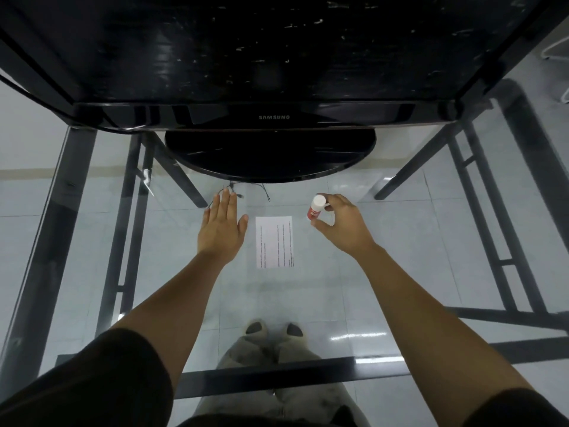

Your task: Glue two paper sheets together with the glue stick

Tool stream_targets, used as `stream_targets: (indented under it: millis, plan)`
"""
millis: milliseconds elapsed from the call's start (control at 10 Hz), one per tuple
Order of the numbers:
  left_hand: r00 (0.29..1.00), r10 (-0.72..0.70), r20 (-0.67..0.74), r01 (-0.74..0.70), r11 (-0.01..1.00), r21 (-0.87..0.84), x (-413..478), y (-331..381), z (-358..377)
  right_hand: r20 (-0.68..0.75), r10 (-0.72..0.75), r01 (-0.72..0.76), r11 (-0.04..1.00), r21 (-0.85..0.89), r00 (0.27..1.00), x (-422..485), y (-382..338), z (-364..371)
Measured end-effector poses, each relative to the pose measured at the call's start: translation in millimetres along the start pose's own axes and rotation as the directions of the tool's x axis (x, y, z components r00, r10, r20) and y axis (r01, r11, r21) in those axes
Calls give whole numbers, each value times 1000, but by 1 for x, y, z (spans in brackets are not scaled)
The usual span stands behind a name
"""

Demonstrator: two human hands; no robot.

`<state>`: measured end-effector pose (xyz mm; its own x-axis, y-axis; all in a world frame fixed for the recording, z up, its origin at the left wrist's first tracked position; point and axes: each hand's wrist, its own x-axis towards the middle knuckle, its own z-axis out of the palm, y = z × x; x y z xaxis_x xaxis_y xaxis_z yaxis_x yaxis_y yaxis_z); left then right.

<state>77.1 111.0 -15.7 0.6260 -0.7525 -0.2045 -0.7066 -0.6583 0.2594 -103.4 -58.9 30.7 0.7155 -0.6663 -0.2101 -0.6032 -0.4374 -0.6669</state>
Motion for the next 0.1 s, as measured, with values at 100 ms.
stream_targets:
  millis: [100]
  plan:
    - [998,52,-24,-52,999,-5,1,4,-12,8,36,-37,998,53,999,-5,-5,-5]
